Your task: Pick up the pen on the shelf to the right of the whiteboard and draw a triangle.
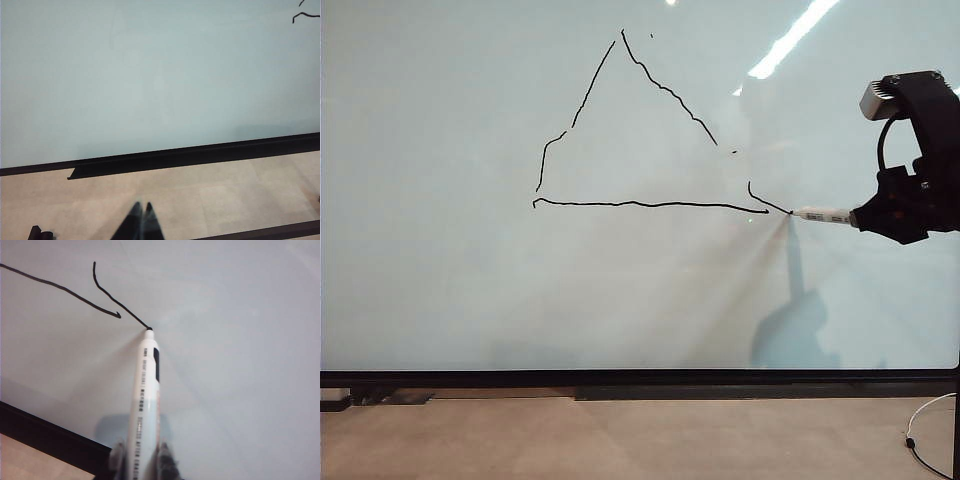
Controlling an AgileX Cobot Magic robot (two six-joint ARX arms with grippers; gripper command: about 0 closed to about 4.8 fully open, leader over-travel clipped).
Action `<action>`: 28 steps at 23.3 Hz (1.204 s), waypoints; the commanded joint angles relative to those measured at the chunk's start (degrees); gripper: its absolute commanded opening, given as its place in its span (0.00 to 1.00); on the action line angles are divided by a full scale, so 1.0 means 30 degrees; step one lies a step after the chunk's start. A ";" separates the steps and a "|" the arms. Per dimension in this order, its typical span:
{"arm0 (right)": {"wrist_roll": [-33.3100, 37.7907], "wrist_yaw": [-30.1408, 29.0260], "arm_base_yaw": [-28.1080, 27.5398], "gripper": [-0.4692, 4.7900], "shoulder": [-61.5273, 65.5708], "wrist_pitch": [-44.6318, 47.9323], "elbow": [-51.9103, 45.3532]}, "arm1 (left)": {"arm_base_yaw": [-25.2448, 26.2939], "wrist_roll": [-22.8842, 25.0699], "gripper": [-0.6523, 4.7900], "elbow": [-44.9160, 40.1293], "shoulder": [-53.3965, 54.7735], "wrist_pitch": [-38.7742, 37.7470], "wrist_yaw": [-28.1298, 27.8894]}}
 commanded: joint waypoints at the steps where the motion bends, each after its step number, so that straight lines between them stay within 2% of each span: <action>1: 0.0583 -0.0867 0.0175 0.08 -0.0095 0.2062 -0.0889 | -0.0007 0.0015 0.11 0.0066 0.0000 0.0109 0.0007; 4: 0.1690 -0.0248 0.0729 0.08 -0.1049 0.3410 -0.2397 | -0.0007 0.0015 0.11 0.0066 0.0000 0.0102 0.0000; 9: 0.1916 0.0678 0.1093 0.08 -0.3548 0.3038 -0.3949 | -0.0007 0.0015 0.11 0.0066 0.0000 0.0102 0.0007; 11: 0.1960 0.1100 0.1086 0.08 -0.5013 0.2113 -0.4211 | -0.0007 0.0015 0.11 0.0066 0.0000 0.0109 0.0007; 13: 0.1610 0.1909 0.0845 0.08 -0.7388 -0.0233 -0.4328 | -0.0007 0.0015 0.11 0.0066 0.0000 0.0109 0.0007; 15: 0.1333 0.2011 0.0168 0.08 -0.9799 -0.2849 -0.4401 | -0.0007 0.0015 0.11 0.0066 0.0000 0.0109 0.0007; 18: 0.1341 0.1719 -0.1042 0.08 -1.1803 -0.4342 -0.4568 | -0.0007 0.0015 0.11 0.0066 0.0000 0.0109 0.0007; 23: 0.1421 -0.0007 -0.3781 0.08 -1.4739 -0.5705 -0.5413 | -0.0007 0.0015 0.11 0.0066 0.0000 0.0109 0.0007; 28: 0.1435 -0.0459 -0.5049 0.08 -1.6145 -0.5770 -0.6360 | -0.0007 0.0015 0.11 0.0066 0.0000 0.0109 0.0007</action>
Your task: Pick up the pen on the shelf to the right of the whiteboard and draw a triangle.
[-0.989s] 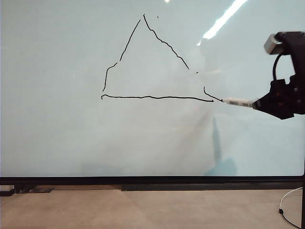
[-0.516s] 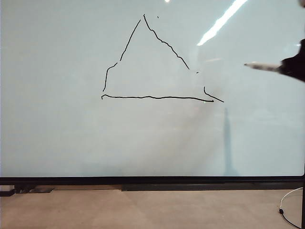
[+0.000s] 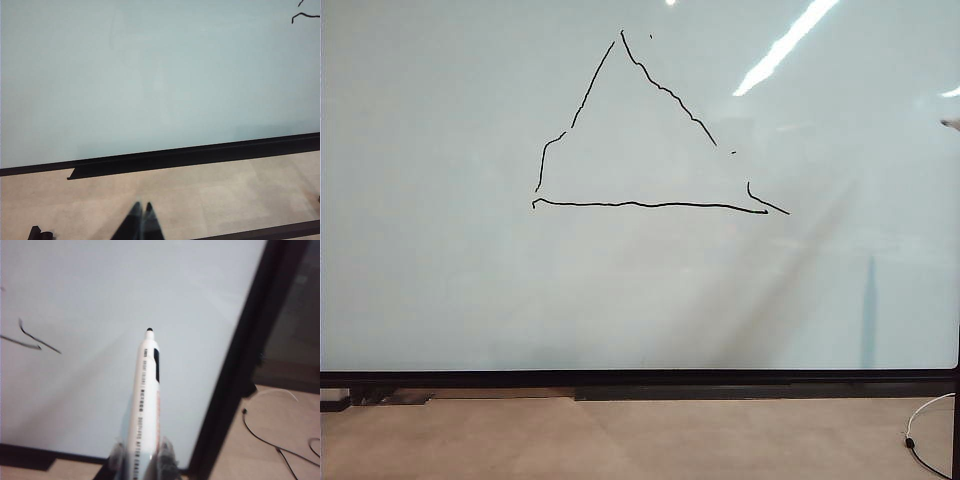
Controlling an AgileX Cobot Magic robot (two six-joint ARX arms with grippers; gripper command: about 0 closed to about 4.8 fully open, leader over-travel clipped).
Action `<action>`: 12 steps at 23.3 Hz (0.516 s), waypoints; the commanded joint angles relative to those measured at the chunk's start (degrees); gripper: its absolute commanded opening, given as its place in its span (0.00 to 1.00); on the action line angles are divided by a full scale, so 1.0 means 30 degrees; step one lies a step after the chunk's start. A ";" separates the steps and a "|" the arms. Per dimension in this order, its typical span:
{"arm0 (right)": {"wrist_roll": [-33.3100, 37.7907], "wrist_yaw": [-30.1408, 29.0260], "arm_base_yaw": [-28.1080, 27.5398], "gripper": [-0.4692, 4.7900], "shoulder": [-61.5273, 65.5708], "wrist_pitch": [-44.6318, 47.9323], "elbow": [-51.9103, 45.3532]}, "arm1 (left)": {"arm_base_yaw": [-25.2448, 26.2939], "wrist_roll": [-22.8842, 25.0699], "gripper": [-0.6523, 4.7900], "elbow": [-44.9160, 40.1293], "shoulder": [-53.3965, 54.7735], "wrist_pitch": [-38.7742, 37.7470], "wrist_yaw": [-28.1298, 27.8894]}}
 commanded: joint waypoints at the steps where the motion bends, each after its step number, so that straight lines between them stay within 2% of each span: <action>1: 0.0036 -0.0641 -0.0488 0.08 -0.0831 0.0146 -0.0503 | 0.0000 0.0015 0.11 0.0066 0.0000 0.0109 0.0007; 9: 0.0029 -0.1617 -0.1297 0.08 -0.2098 -0.1137 -0.1180 | 0.0000 0.0015 0.11 0.0066 0.0000 0.0109 0.0007; 12: 0.0248 -0.1610 -0.1450 0.08 -0.3767 -0.2667 -0.1180 | 0.0000 0.0015 0.11 0.0066 0.0000 0.0102 0.0007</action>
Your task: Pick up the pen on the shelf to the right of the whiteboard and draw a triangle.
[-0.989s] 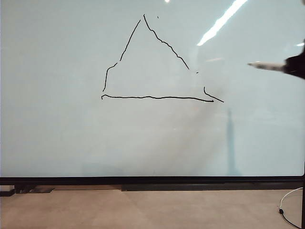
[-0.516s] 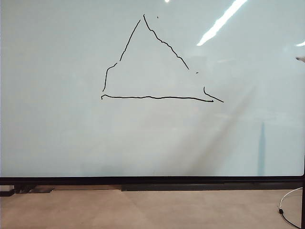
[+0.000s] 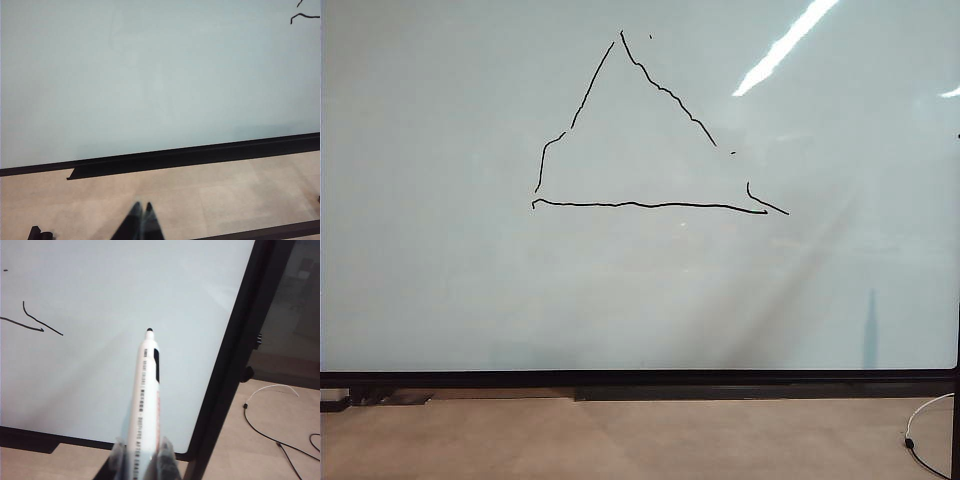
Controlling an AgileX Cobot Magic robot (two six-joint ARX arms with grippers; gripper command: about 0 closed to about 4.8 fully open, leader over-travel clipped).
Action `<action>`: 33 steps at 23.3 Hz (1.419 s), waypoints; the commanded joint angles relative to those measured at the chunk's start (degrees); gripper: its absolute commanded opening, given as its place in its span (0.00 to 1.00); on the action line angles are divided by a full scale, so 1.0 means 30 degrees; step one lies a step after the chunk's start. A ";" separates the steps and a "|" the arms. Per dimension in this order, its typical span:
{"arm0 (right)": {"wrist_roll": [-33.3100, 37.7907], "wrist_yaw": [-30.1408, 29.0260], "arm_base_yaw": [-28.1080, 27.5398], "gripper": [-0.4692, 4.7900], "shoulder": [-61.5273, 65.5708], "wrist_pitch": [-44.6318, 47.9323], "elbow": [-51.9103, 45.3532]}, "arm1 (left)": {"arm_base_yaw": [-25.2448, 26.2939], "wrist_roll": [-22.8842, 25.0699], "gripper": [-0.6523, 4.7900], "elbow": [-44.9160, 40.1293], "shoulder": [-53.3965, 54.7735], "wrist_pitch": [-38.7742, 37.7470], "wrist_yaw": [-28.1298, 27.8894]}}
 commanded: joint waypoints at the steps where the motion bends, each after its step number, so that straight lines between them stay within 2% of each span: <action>1: 0.0240 -0.0051 -0.0044 0.08 -0.2018 -0.1588 -0.0138 | -0.0007 0.0015 0.11 0.0066 0.0000 0.0109 0.0007; 7: 0.0226 0.0102 -0.0044 0.08 -0.7009 -0.6353 -0.0138 | -0.0007 0.0015 0.11 0.0066 0.0000 0.0109 0.0007; 10: 0.0248 0.0882 -0.0015 0.08 -1.0710 -0.9624 -0.0138 | -0.0007 0.0015 0.11 0.0066 0.0000 0.0109 0.0007; 17: 0.0889 0.1770 0.0095 0.08 -1.1103 -1.1460 -0.0146 | 0.0000 0.0015 0.11 0.0073 0.0000 0.0015 -0.0015; 20: 0.0889 0.1960 0.0095 0.08 -1.1089 -1.1402 -0.0146 | -0.0015 0.0015 0.11 0.0066 0.0000 -0.0036 0.0080; 25: 0.0889 0.3337 0.0095 0.08 -1.1089 -1.0907 -0.0146 | -0.0015 0.0015 0.11 0.0066 0.0000 -0.0029 0.0080; 33: 0.1690 0.2812 0.0087 0.08 -1.1089 -1.1278 -0.0138 | -0.0015 0.0015 0.11 0.0066 0.0000 -0.0029 0.0073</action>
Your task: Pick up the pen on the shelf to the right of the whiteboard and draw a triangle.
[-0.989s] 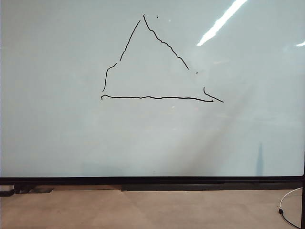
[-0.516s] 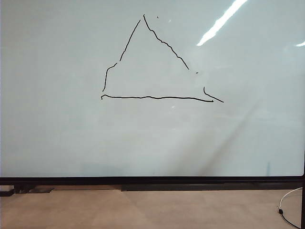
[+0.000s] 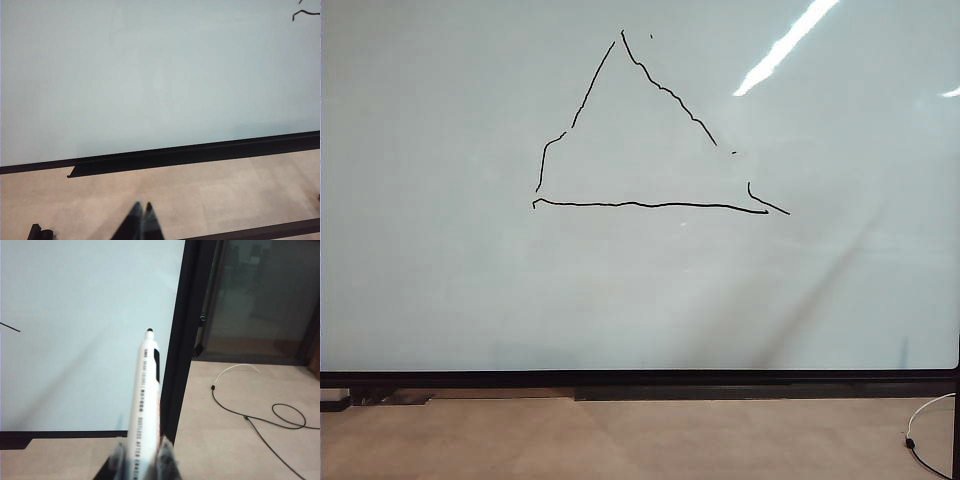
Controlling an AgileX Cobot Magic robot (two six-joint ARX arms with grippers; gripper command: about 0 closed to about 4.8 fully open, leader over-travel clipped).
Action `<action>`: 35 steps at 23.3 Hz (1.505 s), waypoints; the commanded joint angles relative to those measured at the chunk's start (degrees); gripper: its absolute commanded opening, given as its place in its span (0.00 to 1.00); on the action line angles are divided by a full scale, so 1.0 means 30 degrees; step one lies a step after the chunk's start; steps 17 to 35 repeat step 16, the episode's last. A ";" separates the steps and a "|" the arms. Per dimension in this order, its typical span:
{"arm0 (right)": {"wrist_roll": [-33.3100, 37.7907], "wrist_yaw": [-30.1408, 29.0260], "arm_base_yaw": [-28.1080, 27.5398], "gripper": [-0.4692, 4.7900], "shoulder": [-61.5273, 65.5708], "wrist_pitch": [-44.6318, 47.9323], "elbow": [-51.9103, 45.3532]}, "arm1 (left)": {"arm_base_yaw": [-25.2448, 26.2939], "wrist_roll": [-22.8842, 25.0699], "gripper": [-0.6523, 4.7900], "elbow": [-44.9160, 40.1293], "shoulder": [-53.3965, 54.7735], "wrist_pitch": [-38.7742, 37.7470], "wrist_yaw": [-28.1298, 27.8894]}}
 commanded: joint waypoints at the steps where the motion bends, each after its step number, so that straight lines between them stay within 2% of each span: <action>1: 0.0772 -0.0503 0.0000 0.08 0.0007 0.0117 -0.0138 | -0.0015 0.0015 0.11 0.0066 0.0000 0.0095 0.0066; 35: 0.0765 -0.0503 0.0000 0.08 0.0007 -0.0095 -0.0138 | -0.0015 0.0015 0.11 0.0066 0.0000 0.0102 0.0066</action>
